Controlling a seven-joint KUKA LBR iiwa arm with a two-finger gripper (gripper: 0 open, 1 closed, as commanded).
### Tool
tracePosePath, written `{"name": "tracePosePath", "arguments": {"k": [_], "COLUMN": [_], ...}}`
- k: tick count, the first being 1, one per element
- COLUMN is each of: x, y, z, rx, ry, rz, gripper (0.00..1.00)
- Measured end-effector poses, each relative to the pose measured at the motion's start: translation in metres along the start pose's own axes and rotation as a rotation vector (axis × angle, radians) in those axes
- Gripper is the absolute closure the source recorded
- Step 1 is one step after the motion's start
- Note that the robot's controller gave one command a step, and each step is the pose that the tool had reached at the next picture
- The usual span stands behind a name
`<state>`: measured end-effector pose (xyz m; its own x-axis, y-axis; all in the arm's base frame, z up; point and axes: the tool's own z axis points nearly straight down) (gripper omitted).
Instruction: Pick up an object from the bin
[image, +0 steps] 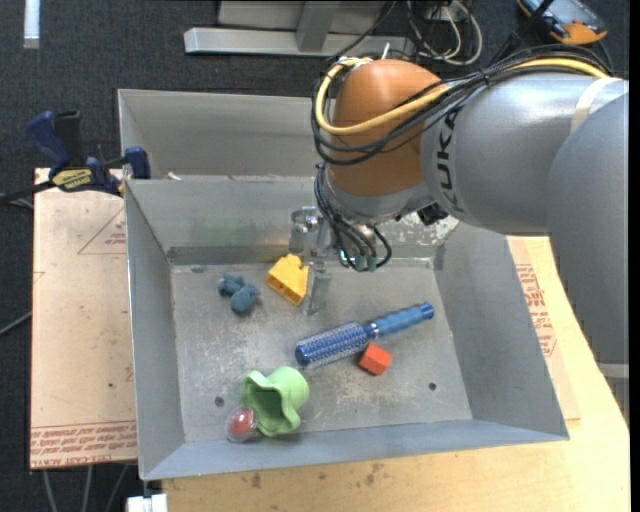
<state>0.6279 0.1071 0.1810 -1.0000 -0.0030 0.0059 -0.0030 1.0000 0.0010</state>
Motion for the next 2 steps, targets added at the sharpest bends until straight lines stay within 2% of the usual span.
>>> {"name": "tracePosePath", "arguments": {"k": [1,2], "x": [0.035,0.074], "y": [-0.056,-0.057], "z": [0.110,0.080], "rx": [-0.003,0.000], "ry": [-0.007,-0.007], "rz": [-0.149,-0.098], "gripper": [0.00,0.00]}}
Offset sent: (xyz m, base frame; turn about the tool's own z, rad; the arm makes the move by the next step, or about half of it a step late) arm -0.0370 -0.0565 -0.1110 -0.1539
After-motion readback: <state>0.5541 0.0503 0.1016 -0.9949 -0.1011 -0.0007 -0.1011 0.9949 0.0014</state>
